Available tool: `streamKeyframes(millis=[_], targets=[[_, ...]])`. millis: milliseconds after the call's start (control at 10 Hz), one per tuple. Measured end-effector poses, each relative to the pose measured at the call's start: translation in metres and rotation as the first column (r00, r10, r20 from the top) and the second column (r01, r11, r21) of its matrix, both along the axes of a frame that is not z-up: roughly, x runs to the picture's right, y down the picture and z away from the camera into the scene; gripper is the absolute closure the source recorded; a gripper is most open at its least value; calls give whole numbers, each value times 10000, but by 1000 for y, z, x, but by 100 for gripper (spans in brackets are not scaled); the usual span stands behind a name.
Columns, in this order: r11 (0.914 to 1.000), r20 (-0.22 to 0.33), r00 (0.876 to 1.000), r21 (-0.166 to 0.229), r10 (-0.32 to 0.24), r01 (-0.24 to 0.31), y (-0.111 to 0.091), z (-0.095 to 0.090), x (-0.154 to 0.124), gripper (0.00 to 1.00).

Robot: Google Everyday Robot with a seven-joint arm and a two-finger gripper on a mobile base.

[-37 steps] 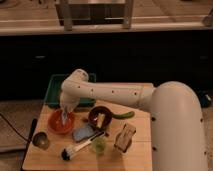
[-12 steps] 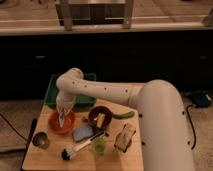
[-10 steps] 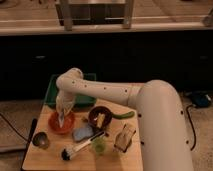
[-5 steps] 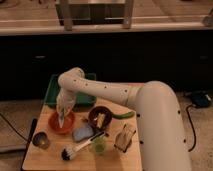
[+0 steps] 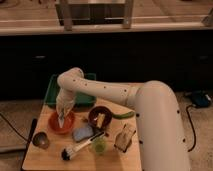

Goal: Place towel in red bowl

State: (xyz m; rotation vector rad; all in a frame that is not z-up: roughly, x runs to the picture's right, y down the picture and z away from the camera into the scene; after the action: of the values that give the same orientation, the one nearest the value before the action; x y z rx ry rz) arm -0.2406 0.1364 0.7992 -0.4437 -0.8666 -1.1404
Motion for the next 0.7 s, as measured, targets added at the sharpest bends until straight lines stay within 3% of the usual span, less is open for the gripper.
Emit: streamKeyframes(millis=[300, 700], targets=[[10000, -6, 10000, -12, -83, 83, -2, 0, -1, 20], [9998, 58, 9999, -128, -138, 139, -1, 0, 0, 20]])
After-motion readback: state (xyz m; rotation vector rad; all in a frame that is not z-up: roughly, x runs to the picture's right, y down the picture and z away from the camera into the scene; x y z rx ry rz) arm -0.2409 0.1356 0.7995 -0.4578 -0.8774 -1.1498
